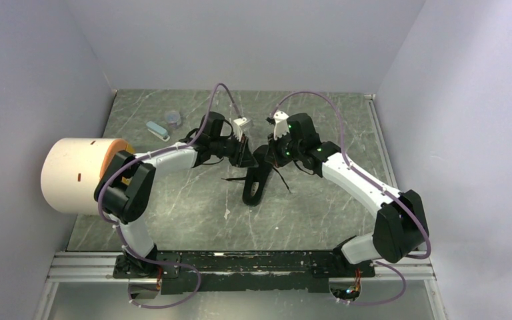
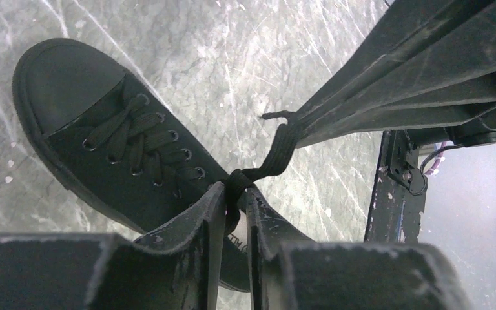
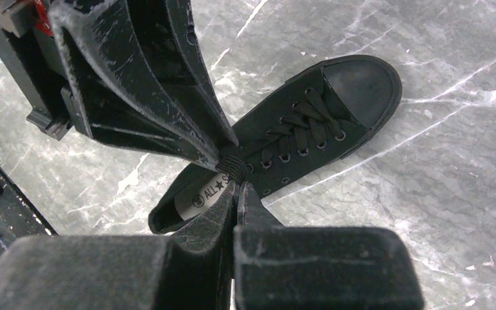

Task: Tie the shoes

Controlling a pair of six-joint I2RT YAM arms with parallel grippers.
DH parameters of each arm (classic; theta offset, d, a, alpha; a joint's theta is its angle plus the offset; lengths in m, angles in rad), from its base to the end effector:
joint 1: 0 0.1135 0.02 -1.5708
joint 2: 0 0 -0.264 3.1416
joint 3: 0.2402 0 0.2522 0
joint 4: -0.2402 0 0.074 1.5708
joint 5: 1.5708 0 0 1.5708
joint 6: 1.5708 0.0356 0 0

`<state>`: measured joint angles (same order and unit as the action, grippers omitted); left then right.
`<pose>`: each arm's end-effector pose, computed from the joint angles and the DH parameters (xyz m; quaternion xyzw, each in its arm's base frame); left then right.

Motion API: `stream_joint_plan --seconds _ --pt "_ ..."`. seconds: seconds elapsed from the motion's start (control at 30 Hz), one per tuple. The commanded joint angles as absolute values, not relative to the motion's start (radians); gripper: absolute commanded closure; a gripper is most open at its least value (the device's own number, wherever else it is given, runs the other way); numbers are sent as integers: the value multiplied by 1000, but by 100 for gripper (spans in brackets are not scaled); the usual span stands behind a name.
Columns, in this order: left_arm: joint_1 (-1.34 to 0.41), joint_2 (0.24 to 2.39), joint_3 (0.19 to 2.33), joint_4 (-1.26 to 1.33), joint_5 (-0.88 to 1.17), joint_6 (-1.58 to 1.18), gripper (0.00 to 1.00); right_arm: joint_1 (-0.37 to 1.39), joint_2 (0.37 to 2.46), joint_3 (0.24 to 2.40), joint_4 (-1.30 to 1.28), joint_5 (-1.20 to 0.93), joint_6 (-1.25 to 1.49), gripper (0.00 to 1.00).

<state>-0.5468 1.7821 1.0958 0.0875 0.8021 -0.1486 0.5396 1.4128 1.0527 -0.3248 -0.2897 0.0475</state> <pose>0.3151 -0.2218 0.2072 0.3398 0.7619 -0.4711 0.2867 0.2629 0.1693 0.2757 -0.2778 0.8520 0.2476 0.3682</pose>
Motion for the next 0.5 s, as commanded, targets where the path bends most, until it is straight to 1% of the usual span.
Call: stream_joint_plan --seconds 0.0,0.07,0.2,0.33,0.47 --pt "-566 1780 1094 168 828 -132 74 537 1425 1073 -320 -306 49 100" --pt "-570 1783 1094 163 826 -125 67 536 1432 1079 -320 -307 46 100" --pt "-571 1773 1085 152 819 -104 60 533 1446 1091 -320 -316 46 100" --pt "-571 1775 1074 177 834 -106 55 531 1457 1105 -321 -314 43 100" --pt "-570 1802 1089 207 847 -133 52 529 1467 1118 -328 -321 39 100"
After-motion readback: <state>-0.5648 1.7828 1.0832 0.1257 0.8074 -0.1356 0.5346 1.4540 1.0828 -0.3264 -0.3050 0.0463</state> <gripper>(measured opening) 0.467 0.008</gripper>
